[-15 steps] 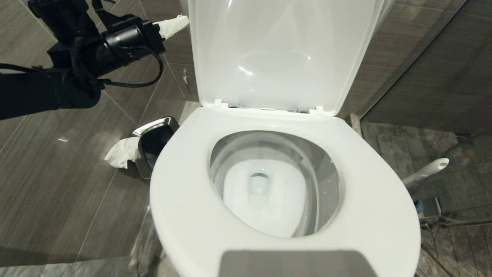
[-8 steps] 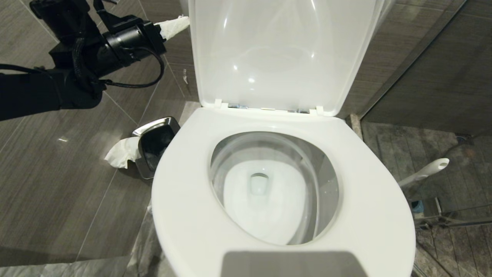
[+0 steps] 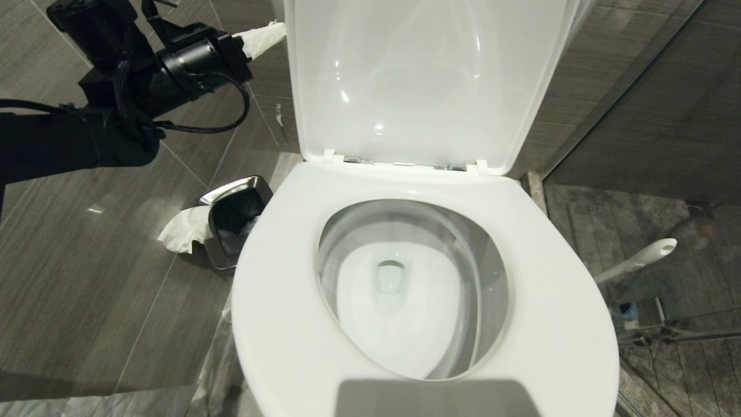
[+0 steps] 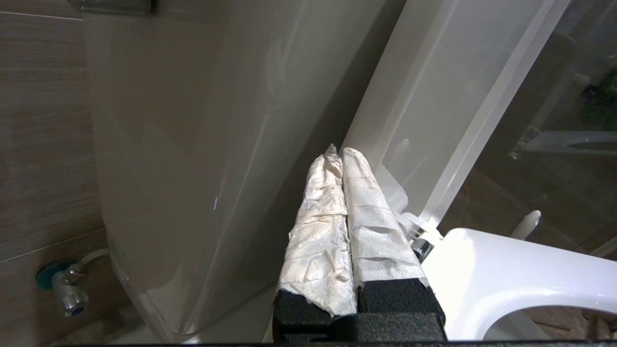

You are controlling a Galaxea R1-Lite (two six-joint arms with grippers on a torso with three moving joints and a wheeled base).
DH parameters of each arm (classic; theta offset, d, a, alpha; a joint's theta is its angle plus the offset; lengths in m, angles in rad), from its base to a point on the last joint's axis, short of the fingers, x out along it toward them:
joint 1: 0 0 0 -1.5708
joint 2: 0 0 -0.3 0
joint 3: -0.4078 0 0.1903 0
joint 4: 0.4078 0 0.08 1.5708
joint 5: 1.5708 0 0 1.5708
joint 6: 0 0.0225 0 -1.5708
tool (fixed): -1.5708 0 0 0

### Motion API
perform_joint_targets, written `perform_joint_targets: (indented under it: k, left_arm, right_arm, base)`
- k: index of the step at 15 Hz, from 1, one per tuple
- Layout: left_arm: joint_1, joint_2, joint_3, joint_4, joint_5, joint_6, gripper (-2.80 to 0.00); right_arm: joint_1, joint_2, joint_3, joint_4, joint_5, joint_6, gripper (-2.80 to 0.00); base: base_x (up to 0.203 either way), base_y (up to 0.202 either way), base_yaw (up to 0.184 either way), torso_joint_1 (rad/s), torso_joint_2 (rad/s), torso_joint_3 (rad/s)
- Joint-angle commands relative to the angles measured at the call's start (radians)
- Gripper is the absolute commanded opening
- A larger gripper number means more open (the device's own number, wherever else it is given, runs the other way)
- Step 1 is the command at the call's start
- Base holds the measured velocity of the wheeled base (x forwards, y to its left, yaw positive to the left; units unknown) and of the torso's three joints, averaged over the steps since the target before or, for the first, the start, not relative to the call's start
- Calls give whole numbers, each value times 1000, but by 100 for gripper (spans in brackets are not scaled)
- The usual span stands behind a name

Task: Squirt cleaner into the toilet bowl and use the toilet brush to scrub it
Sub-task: Close the toilet lid

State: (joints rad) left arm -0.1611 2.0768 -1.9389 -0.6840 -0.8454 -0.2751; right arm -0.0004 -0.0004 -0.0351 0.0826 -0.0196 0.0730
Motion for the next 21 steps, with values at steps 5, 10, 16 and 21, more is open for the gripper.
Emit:
perform_joint_targets:
  k: [5,10,16,21]
  left_arm:
    - [19,-39,14,0,-124,-42,-280]
    - [65,-117,103,-2,-254,-94,-280]
    - [120,-186,185,-6,-369,-155,-280]
    - [120,-103,163,-83,-275,-80,-280]
  right_arm:
    - [0,0,0,0,1,1,-280]
    - [0,0,0,0,0,1,-280]
    - [0,0,0,0,0,1,-280]
    - [0,0,0,0,0,1,-280]
  base:
    - [0,0,0,0,0,0]
    - [0,0,0,0,0,0]
    - [0,0,0,0,0,0]
    - [0,0,0,0,0,0]
